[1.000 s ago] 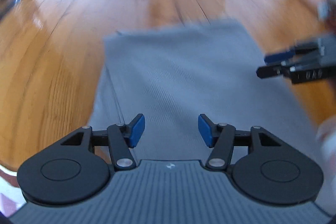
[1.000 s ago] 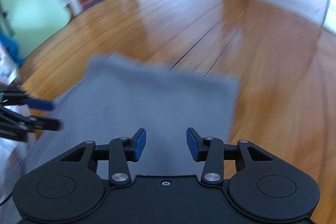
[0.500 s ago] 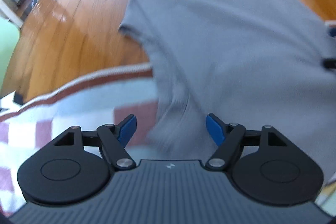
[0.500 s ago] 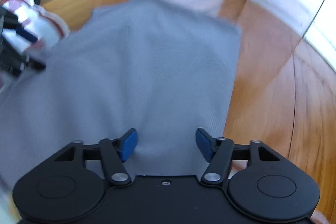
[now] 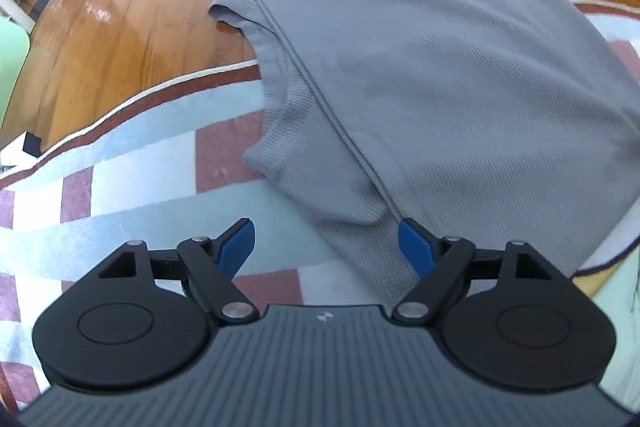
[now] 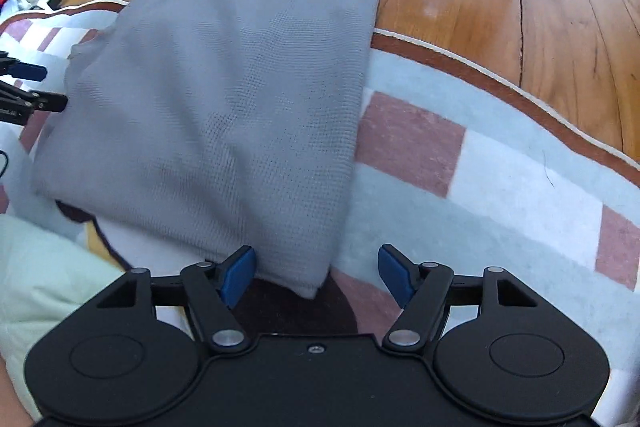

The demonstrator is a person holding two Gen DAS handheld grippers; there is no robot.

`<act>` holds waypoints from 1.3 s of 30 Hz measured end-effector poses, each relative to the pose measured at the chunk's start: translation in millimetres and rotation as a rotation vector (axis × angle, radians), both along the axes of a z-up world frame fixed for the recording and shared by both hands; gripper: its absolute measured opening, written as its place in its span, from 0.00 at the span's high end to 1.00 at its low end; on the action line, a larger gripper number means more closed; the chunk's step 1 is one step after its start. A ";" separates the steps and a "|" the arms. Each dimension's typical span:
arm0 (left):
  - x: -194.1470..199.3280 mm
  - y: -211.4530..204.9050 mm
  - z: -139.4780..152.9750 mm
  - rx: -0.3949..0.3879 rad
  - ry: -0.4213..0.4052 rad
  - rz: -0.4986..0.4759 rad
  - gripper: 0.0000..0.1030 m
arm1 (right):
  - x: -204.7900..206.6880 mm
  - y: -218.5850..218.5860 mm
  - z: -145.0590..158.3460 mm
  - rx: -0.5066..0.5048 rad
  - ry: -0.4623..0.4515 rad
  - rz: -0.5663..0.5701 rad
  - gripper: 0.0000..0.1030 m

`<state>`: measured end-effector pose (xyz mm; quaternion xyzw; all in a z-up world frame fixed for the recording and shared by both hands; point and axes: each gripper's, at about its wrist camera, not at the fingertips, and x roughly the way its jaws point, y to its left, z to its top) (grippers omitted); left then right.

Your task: Fold clothes

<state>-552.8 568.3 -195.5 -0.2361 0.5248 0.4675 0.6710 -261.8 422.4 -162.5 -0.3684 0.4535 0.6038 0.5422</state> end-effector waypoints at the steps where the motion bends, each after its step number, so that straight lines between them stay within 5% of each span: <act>1: 2.8 -0.2 -1.9 0.000 0.008 -0.009 0.23 | 4.0 -0.6 0.0 0.001 0.030 -0.012 0.29; 10: 4.0 4.7 -5.9 -0.061 -0.053 0.006 0.23 | 31.4 -3.6 -4.8 0.037 0.324 -0.149 0.29; 14: -9.1 5.2 -2.2 -0.151 -0.231 0.062 0.23 | 44.4 -6.0 1.0 0.078 0.505 -0.230 0.28; 17: -18.0 3.2 1.0 -0.210 -0.384 0.114 0.23 | 45.8 0.7 1.2 0.084 0.543 -0.298 0.27; 21: -17.3 -1.3 -2.9 -0.251 -0.431 0.133 0.23 | 47.2 -3.1 -7.9 0.048 0.511 -0.362 0.27; 24: -22.9 -3.8 -9.3 -0.257 -0.390 0.181 0.23 | 49.1 -13.9 -18.6 0.000 0.511 -0.405 0.27; 27: -37.3 -1.5 -9.9 -0.232 -0.394 0.275 0.23 | 42.3 -18.6 -31.0 0.001 0.588 -0.402 0.23; 30: -52.3 5.8 -1.9 -0.190 -0.515 0.330 0.23 | 40.4 -18.0 -42.8 -0.006 0.698 -0.395 0.23; 31: -55.1 7.5 0.2 -0.177 -0.553 0.341 0.23 | 41.4 -16.7 -45.7 -0.011 0.724 -0.410 0.28; 32: -53.8 7.3 4.0 -0.163 -0.584 0.326 0.23 | 42.5 -15.4 -48.6 -0.016 0.751 -0.424 0.57; 34: -43.0 2.8 13.5 -0.128 -0.611 0.242 0.23 | 41.4 -10.5 -47.7 -0.010 0.773 -0.426 0.86; 39: 2.0 -22.8 38.8 -0.014 -0.627 -0.047 0.23 | 25.5 11.7 2.3 0.137 0.719 -0.310 0.87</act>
